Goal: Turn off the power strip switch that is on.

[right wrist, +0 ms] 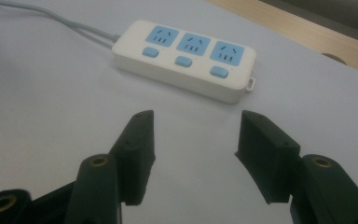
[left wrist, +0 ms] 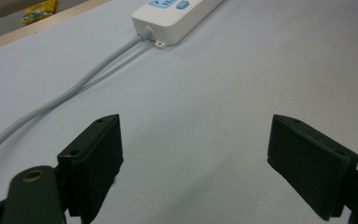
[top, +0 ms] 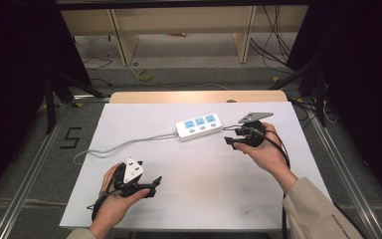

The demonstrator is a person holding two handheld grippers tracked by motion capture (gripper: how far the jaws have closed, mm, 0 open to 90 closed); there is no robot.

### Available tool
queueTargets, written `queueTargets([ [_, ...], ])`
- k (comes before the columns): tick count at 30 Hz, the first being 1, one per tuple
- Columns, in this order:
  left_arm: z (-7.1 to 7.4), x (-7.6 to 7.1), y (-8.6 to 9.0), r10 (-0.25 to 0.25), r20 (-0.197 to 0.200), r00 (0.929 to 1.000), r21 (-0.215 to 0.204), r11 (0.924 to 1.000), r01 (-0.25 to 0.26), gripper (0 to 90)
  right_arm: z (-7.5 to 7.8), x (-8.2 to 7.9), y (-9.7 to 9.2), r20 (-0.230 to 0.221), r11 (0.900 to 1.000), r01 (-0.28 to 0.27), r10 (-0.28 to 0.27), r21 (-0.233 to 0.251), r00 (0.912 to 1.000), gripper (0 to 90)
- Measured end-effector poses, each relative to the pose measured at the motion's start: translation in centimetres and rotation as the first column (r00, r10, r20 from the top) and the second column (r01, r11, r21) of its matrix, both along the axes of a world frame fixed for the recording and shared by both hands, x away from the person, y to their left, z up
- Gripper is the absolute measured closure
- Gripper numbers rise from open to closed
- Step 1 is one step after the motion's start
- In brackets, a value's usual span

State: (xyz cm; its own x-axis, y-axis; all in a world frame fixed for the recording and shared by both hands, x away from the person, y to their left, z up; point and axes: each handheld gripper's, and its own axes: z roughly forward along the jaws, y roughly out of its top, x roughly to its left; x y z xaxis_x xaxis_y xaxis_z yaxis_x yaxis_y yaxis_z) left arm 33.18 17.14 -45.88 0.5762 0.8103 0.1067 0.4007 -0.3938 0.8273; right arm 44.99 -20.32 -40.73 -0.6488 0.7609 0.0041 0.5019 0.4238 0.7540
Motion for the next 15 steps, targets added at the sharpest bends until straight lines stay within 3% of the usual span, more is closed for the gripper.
queueTargets([
  [15,0.0,0.0,0.1,0.002,-0.001,1.0000,0.003,1.0000,-0.002,17.7,-0.5,-2.9,-2.6,0.015,0.9994,-0.012,0.012,0.033,0.9998,42.5],
])
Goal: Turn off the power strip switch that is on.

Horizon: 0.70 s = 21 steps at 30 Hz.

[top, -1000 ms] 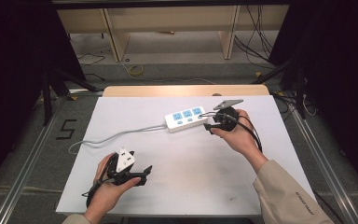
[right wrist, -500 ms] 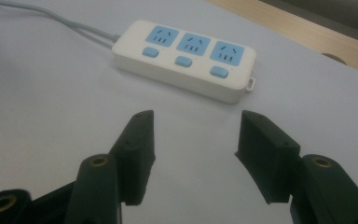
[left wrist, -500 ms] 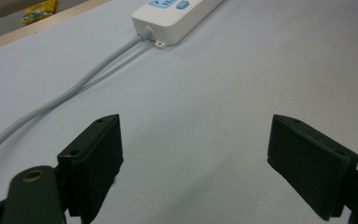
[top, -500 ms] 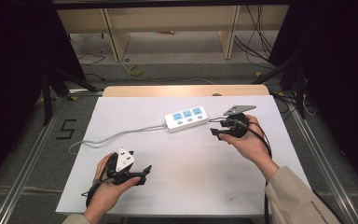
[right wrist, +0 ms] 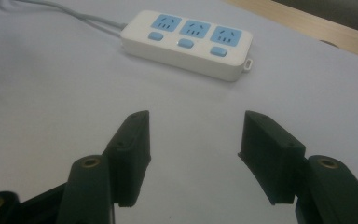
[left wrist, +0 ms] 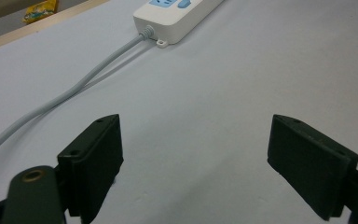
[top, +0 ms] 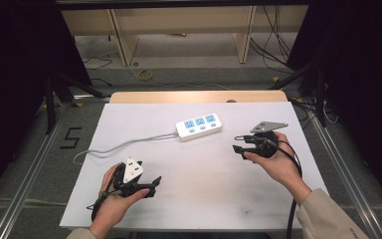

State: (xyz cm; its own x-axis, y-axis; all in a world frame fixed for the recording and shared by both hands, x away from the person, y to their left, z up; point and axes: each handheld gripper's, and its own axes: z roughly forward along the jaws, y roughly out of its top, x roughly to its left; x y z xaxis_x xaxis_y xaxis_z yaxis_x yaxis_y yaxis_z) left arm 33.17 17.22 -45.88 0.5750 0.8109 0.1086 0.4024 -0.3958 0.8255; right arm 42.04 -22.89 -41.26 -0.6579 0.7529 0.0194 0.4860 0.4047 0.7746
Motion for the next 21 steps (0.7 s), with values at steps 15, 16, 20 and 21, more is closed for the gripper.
queueTargets([
  [15,0.0,0.0,0.1,0.002,-0.002,1.0000,0.000,1.0000,-0.002,17.6,-1.1,-3.0,-2.1,0.023,0.9994,-0.005,0.004,0.033,0.9997,40.1],
  [16,0.0,0.0,0.1,0.001,-0.001,1.0000,0.001,1.0000,-0.001,17.6,-1.2,-3.2,-2.2,0.022,0.9995,-0.006,0.005,0.030,0.9998,40.0],
  [20,0.0,-0.1,0.1,0.000,-0.001,1.0000,0.000,1.0000,0.000,17.6,-1.7,-4.1,-2.8,0.015,0.9993,-0.006,0.006,0.038,0.9999,38.9],
  [21,0.0,-0.1,0.1,0.000,-0.003,1.0000,0.001,1.0000,0.000,17.6,-1.8,-4.3,-2.9,0.013,0.9991,-0.006,0.005,0.042,0.9999,38.7],
])
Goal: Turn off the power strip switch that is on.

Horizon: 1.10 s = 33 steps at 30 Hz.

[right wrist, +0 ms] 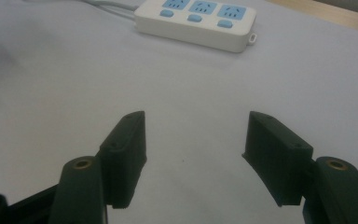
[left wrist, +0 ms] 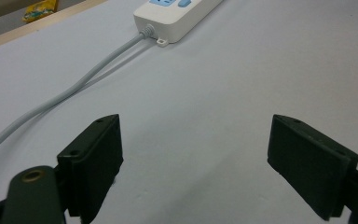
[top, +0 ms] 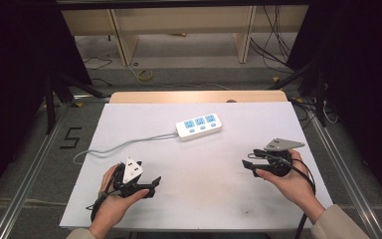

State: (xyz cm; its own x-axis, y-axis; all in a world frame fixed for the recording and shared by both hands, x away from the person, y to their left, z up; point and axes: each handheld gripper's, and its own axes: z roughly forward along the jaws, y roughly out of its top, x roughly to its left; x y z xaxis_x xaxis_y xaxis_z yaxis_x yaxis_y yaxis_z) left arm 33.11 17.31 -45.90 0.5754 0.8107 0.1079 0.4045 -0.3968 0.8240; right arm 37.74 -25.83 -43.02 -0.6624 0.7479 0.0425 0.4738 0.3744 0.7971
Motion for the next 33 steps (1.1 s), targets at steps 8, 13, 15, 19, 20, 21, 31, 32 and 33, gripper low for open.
queueTargets([
  [8,0.0,-0.1,0.0,-0.002,-0.005,1.0000,0.000,1.0000,0.002,17.6,-0.7,-1.6,-1.0,-0.010,1.0000,-0.001,0.001,0.008,1.0000,37.9],
  [13,0.0,-0.1,0.0,-0.002,-0.006,1.0000,0.000,1.0000,0.002,17.6,-1.0,-2.2,-1.2,-0.004,0.9999,-0.005,0.005,0.010,1.0000,37.5],
  [15,0.0,-0.2,0.1,-0.003,-0.005,1.0000,-0.002,1.0000,0.003,17.6,-1.0,-2.4,-1.2,-0.001,0.9999,-0.010,0.010,0.003,0.9999,37.4],
  [19,0.0,-0.2,0.2,0.002,-0.005,1.0000,-0.007,1.0000,-0.002,17.6,-1.0,-2.7,-1.3,0.006,0.9999,-0.013,0.013,0.004,0.9999,36.9],
  [20,0.0,-0.2,0.2,0.002,-0.005,1.0000,-0.007,1.0000,-0.002,17.6,-1.1,-2.8,-1.3,0.007,0.9999,-0.014,0.014,0.002,0.9999,36.8],
  [21,0.0,-0.2,0.2,0.002,-0.005,1.0000,-0.007,1.0000,-0.002,17.6,-1.1,-2.9,-1.4,0.002,0.9999,-0.012,0.012,0.005,0.9999,36.8],
  [31,0.2,-0.4,0.3,0.001,0.001,1.0000,-0.005,1.0000,-0.001,17.7,-1.6,-3.5,-1.5,0.005,0.9998,-0.019,0.019,-0.006,0.9998,36.2],
  [32,0.2,-0.4,0.3,0.000,0.000,1.0000,-0.005,1.0000,0.000,17.6,-1.6,-3.5,-1.5,0.005,0.9998,-0.019,0.019,-0.005,0.9998,36.1],
  [33,0.2,-0.4,0.3,0.000,0.000,1.0000,-0.005,1.0000,0.000,17.7,-1.6,-3.5,-1.5,0.006,0.9998,-0.019,0.019,-0.003,0.9998,36.0],
])
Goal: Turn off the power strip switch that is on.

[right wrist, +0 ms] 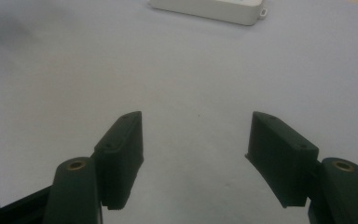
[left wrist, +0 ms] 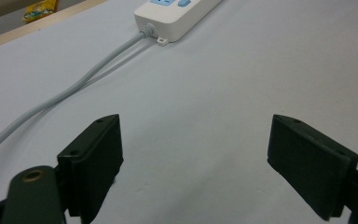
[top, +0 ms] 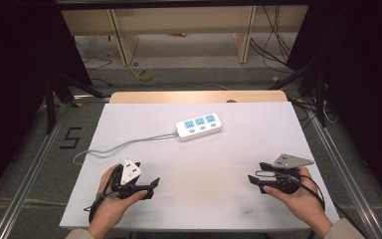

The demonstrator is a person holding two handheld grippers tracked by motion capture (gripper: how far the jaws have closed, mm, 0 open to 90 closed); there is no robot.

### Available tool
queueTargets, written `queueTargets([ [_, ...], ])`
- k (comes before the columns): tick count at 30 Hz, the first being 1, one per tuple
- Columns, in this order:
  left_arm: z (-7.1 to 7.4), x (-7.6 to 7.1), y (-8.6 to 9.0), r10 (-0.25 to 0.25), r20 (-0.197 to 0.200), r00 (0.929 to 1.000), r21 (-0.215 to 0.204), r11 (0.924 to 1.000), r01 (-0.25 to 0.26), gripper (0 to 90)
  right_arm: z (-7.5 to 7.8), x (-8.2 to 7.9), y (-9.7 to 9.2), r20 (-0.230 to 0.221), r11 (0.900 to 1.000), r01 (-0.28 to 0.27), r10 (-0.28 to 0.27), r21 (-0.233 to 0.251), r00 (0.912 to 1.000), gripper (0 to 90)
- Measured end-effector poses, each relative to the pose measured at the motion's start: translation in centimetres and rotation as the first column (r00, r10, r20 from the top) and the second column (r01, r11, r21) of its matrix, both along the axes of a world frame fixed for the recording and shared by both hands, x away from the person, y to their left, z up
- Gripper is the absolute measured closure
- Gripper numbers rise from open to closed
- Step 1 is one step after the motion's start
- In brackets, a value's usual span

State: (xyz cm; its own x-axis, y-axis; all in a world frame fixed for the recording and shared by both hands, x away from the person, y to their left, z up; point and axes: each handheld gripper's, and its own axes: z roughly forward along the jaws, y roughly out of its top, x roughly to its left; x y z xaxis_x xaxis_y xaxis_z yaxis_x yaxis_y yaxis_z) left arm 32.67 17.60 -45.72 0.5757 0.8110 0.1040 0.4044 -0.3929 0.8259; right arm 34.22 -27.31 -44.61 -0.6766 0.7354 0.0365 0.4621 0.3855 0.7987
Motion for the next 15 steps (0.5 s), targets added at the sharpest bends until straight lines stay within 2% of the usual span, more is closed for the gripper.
queueTargets([
  [15,-0.02,0.08,-0.04,-0.002,-0.006,1.0000,0.003,1.0000,0.002,17.6,0.16,0.02,-0.27,0.018,0.9998,0.014,-0.014,0.012,0.9997,35.5],
])
